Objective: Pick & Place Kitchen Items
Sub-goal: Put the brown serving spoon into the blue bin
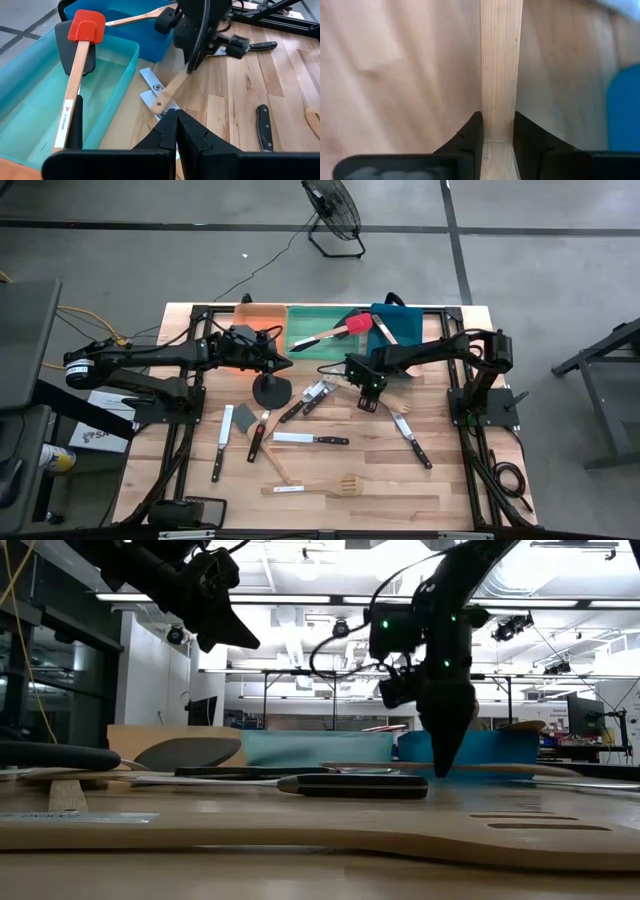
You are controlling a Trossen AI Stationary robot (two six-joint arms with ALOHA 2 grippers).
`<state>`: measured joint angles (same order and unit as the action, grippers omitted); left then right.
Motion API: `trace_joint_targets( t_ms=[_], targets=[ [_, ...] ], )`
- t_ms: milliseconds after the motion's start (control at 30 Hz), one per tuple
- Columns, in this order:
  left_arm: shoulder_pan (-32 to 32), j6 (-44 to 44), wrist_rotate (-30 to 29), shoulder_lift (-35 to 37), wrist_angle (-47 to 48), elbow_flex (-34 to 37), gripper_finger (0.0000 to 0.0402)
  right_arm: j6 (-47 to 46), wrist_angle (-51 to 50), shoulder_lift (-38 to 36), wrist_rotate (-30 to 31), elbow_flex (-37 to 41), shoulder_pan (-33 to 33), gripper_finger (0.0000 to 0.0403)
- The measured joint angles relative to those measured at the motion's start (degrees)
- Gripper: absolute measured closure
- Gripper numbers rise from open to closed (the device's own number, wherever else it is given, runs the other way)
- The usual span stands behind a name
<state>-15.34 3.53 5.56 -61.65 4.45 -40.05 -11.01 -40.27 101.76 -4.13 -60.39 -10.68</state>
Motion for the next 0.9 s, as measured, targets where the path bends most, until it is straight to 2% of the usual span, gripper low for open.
trace_joint_targets(
  t_ms=[233, 567, 900],
  targets=[
    [0.0, 0.0, 0.0, 0.0, 0.1, 0.0, 0.04, -1.3, -4.6, -3.5, 0.7, -2.9, 0.2, 0.0332],
    [0.0, 0.0, 0.0, 0.0, 0.0, 0.0, 0.04, -5.5, -19.6, -10.8, 3.9, -9.6, -0.6, 0.0332],
    [0.0, 0.0, 0.0, 0.0, 0.0, 0.0, 0.04, -13.3, -27.1, -17.2, 7.3, -10.3, -9.2, 0.0329]
  ],
)
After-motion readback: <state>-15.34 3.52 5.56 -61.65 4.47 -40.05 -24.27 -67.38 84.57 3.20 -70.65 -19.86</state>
